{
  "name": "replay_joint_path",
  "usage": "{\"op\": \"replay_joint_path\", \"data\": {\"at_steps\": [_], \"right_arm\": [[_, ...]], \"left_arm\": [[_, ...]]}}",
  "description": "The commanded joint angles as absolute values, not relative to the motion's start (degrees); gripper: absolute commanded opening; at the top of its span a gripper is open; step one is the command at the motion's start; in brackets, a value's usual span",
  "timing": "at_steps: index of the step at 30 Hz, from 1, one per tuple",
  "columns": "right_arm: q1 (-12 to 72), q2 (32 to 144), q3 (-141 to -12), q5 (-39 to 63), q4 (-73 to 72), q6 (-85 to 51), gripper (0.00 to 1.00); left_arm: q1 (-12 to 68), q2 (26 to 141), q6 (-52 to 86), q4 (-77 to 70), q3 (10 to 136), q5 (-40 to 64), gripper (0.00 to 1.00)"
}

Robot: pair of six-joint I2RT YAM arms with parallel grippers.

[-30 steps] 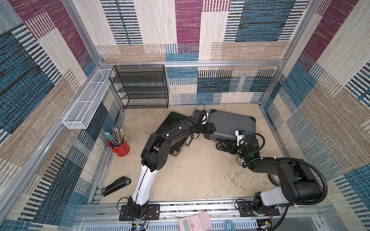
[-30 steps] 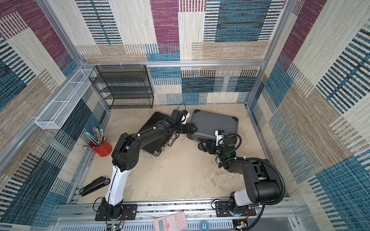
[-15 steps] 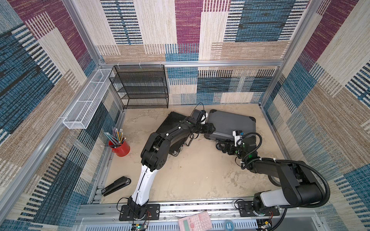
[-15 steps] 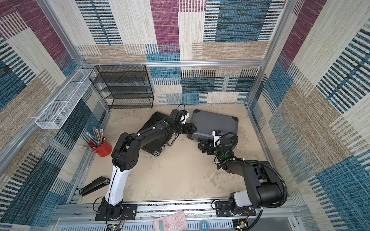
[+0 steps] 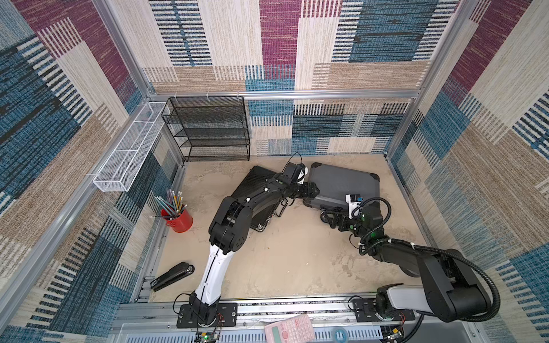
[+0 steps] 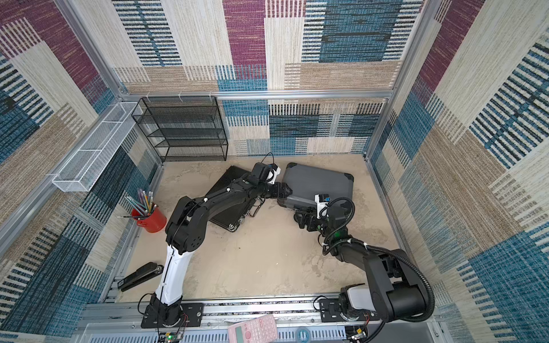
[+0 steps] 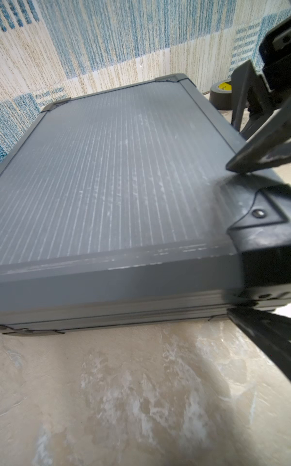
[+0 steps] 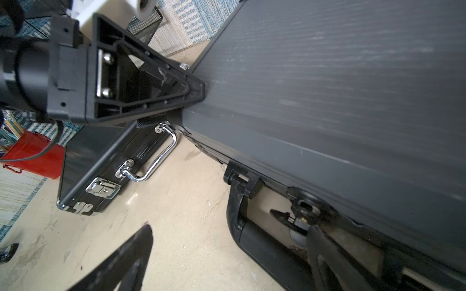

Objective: Open the poker set cases
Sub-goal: Open the case lid on the poker set case.

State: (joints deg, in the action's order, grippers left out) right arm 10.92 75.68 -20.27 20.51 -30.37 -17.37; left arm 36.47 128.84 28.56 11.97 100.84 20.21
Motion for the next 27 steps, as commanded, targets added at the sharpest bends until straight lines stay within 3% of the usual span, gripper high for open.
{"op": "replay_joint_path", "data": {"at_steps": [1, 12, 19, 27], "right_arm": [[10.99, 74.26, -20.18, 20.76, -31.05, -17.94, 0.96], [10.99, 75.33, -23.08, 15.65, -22.17, -18.47, 1.00], [10.99, 79.26, -24.54, 16.17, -23.01, -19.17, 0.99], [10.99, 76.31, -22.83, 14.27, -23.41, -21.38, 0.99]], "left_arm": [[36.51, 130.00, 28.24, 25.03, 99.37, 17.84, 0.83], [36.45, 129.81, 29.09, 24.08, 98.98, 18.41, 0.83], [36.47, 129.51, 29.16, 24.15, 98.87, 18.54, 0.83], [36.34, 128.29, 29.79, 21.13, 96.71, 19.34, 0.83]]}}
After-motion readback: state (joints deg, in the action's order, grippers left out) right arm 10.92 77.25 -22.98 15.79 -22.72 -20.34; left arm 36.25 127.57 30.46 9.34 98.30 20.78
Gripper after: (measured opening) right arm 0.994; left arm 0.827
